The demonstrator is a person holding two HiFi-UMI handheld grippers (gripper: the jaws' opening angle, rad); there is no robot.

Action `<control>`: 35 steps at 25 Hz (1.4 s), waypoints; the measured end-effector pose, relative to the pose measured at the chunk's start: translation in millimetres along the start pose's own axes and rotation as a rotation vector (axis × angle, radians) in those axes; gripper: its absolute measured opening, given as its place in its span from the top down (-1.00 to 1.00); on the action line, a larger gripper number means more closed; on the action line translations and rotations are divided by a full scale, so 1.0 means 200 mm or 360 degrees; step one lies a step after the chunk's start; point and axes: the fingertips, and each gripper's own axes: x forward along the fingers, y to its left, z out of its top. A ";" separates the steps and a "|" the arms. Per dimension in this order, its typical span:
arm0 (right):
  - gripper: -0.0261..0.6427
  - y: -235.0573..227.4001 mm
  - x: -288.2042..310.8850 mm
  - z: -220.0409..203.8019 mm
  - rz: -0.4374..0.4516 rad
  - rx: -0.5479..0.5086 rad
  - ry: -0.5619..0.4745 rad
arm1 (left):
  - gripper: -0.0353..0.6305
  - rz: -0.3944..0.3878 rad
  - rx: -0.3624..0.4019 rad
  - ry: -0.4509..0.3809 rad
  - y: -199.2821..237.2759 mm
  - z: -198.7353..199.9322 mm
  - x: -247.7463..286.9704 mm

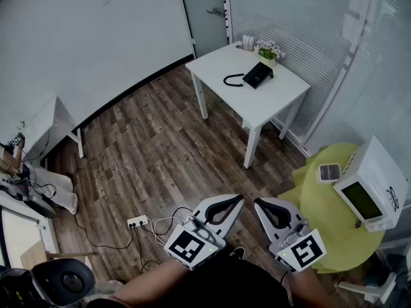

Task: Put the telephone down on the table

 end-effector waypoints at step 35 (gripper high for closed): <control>0.85 -0.06 0.92 0.05 -0.0072 -0.0021 0.0078 | 0.87 -0.0071 0.0002 -0.0051 0.90 0.08 -0.10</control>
